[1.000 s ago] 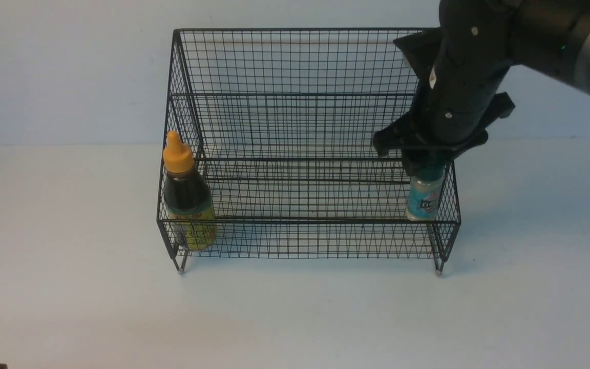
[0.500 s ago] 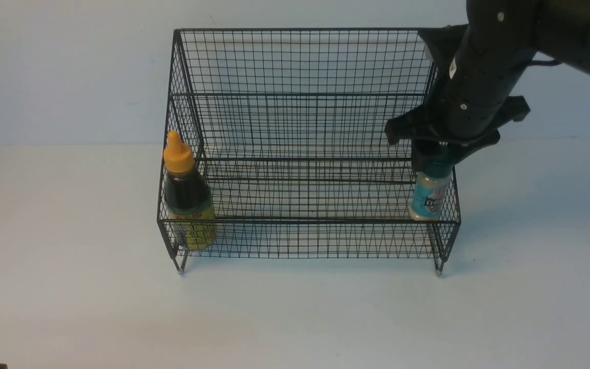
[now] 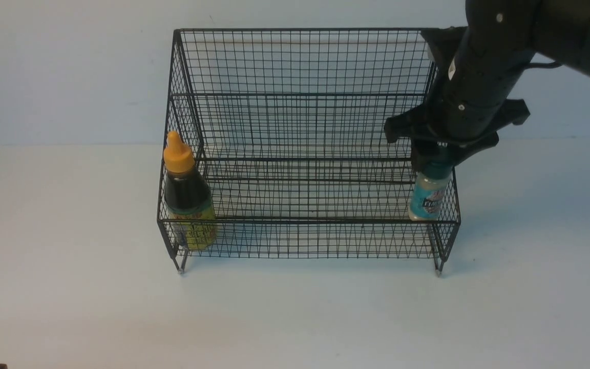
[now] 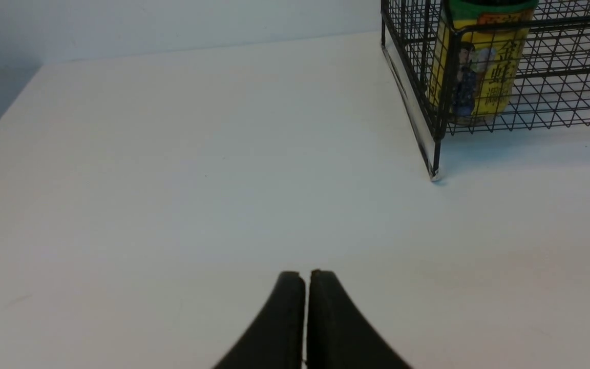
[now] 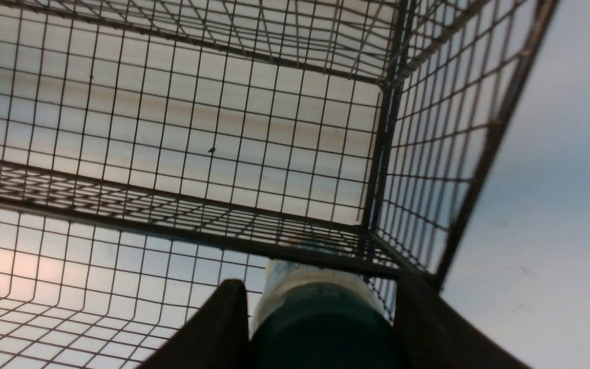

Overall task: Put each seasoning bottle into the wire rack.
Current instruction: Use the right arm to put the condiment bottle back on the shelf

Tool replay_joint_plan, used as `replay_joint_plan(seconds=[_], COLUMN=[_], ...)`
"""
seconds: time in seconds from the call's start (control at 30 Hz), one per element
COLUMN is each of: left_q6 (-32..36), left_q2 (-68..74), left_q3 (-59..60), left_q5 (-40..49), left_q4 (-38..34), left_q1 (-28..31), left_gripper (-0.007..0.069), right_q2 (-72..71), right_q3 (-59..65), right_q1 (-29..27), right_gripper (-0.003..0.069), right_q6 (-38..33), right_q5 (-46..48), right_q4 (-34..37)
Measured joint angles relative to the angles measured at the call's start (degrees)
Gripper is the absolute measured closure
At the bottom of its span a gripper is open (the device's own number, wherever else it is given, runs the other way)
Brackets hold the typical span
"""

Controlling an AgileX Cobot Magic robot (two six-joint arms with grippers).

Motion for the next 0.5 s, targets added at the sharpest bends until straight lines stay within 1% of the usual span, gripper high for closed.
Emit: replay_joint_plan(seconds=[0.4,0.5], left_q6=[0.0,0.0], left_q2=[0.0,0.0], left_q3=[0.0,0.0], left_q5=[0.0,0.0], left_q4=[0.0,0.0], left_q1=[0.0,0.0], left_gripper=[0.0629,0.0629], right_q2=[0.7,0.9], right_q3=[-0.7,-0.7], right_q1=[0.2,0.8], right_gripper=[0.0319,0.0302], right_q6=[0.1,0.1], right_q5=[0.2,0.3], right_q4=[1.3,0.9])
